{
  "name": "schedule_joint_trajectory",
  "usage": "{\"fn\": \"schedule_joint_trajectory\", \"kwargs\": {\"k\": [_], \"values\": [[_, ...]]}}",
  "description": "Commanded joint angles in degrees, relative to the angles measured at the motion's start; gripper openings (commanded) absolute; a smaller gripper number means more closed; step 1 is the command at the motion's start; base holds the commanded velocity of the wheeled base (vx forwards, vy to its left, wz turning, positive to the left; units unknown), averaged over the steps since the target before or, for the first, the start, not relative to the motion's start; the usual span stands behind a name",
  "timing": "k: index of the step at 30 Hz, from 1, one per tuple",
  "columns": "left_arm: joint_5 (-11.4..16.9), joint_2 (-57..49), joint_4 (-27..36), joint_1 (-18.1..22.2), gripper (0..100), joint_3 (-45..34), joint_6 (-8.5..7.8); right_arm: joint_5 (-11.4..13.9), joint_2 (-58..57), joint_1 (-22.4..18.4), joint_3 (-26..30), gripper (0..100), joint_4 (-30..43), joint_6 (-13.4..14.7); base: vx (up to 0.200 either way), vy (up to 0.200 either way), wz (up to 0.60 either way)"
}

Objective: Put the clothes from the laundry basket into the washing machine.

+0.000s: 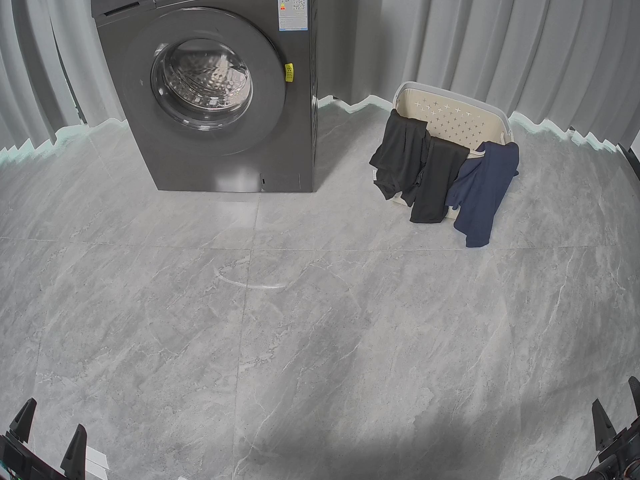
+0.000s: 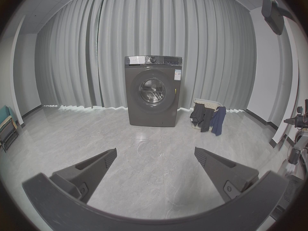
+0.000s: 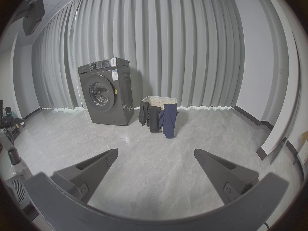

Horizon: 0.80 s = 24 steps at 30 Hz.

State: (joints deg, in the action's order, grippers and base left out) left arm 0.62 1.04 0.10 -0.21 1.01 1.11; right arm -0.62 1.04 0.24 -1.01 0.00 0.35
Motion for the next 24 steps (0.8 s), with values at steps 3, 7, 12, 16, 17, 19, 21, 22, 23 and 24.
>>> {"fn": "schedule_joint_trajectory", "kwargs": {"k": [3,7,12,16,17,19,21,22,23,24], "values": [[-0.2,-0.9,0.0,0.0,100,-1.0,0.38,0.0,-1.0,0.0,1.0,100,0.0,0.0,0.0,0.0,0.0],[-0.5,-0.9,0.0,0.0,100,-1.0,0.74,0.1,-0.9,-0.2,1.0,100,0.1,0.2,0.0,0.0,0.0],[-0.5,-0.9,0.0,0.0,100,-1.0,0.38,0.1,-0.9,-0.1,1.0,100,0.1,0.3,0.0,0.0,0.0],[-0.5,-0.9,0.0,0.0,100,-1.0,0.38,-0.1,-0.9,-0.2,1.0,100,0.1,0.5,0.0,0.0,0.0],[-0.5,-0.9,0.0,0.0,100,-1.0,0.3,-0.1,-0.9,-0.2,1.0,100,0.1,0.5,0.0,0.0,0.0],[-0.5,-0.9,0.0,0.0,100,-0.9,0.38,0.2,-0.9,-0.2,1.0,100,0.1,0.2,0.0,0.0,0.0],[-0.5,-0.9,0.0,0.1,100,-1.0,0.38,0.3,-0.9,-0.2,1.0,100,0.0,-0.1,0.0,0.0,0.0],[-0.4,-0.9,0.0,0.0,100,-1.0,0.38,0.3,-0.9,-0.2,1.0,100,0.0,-0.2,0.0,0.0,0.0],[-0.5,-0.9,0.0,0.0,100,-1.0,0.56,0.3,-0.9,-0.2,1.0,100,0.0,-0.2,0.0,0.0,0.0],[-0.5,-0.9,0.0,0.0,100,-1.0,0.56,0.3,-0.9,-0.1,1.0,100,0.0,-0.1,0.2,0.0,0.0]]}}
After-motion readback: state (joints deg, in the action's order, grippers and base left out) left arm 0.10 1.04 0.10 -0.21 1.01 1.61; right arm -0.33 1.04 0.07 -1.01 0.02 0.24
